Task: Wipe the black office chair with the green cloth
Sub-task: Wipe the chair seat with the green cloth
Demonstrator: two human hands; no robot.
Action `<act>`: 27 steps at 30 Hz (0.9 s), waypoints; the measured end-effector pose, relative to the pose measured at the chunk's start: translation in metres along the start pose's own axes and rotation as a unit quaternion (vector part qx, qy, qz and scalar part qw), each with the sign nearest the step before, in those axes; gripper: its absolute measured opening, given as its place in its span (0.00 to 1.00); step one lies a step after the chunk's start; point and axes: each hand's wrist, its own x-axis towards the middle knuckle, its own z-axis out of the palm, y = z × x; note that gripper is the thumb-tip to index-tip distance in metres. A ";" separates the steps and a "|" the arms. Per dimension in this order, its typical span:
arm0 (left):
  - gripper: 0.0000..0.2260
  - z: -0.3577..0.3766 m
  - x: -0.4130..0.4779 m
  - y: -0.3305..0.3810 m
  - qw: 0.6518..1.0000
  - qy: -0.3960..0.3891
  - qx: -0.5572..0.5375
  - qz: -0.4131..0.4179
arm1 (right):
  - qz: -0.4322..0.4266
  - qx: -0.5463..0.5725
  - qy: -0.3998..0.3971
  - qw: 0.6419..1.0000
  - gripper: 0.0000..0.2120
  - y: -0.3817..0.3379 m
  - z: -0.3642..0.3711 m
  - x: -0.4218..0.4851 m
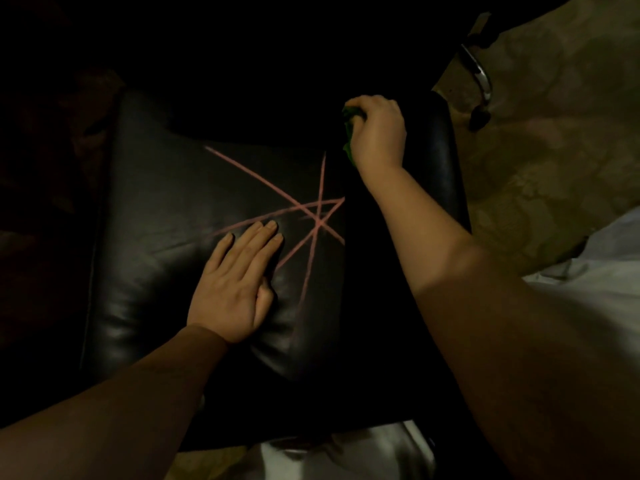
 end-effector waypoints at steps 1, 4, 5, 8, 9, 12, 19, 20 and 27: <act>0.28 0.000 0.000 0.000 1.000 0.001 0.000 0.000 | -0.005 0.002 -0.008 1.000 0.16 -0.001 0.001 -0.004; 0.28 0.000 0.000 0.000 1.000 0.000 0.006 0.001 | -0.031 -0.007 -0.044 0.999 0.19 -0.001 0.004 -0.015; 0.28 -0.001 0.000 0.000 1.000 -0.002 0.007 0.002 | -0.034 -0.010 -0.049 0.998 0.19 -0.001 0.004 -0.016; 0.28 -0.002 0.001 0.001 1.000 -0.005 0.004 0.000 | -0.026 -0.015 -0.057 0.998 0.20 -0.003 0.002 -0.017; 0.28 -0.002 0.001 0.001 1.000 -0.003 0.003 0.001 | -0.027 -0.016 -0.057 0.998 0.20 -0.004 0.000 -0.019; 0.28 -0.003 0.001 0.002 1.000 -0.001 0.001 0.001 | -0.030 -0.009 -0.062 0.998 0.19 -0.006 -0.005 -0.034; 0.27 -0.005 0.000 0.003 1.000 -0.008 -0.005 -0.003 | -0.021 0.017 -0.080 0.996 0.18 -0.006 -0.019 -0.081; 0.27 -0.006 0.000 0.003 1.000 -0.007 -0.008 -0.006 | -0.024 0.019 -0.084 0.996 0.18 -0.006 -0.021 -0.091; 0.26 -0.011 -0.001 0.007 1.000 -0.003 -0.021 -0.013 | -0.025 0.019 -0.088 0.996 0.17 -0.005 -0.034 -0.149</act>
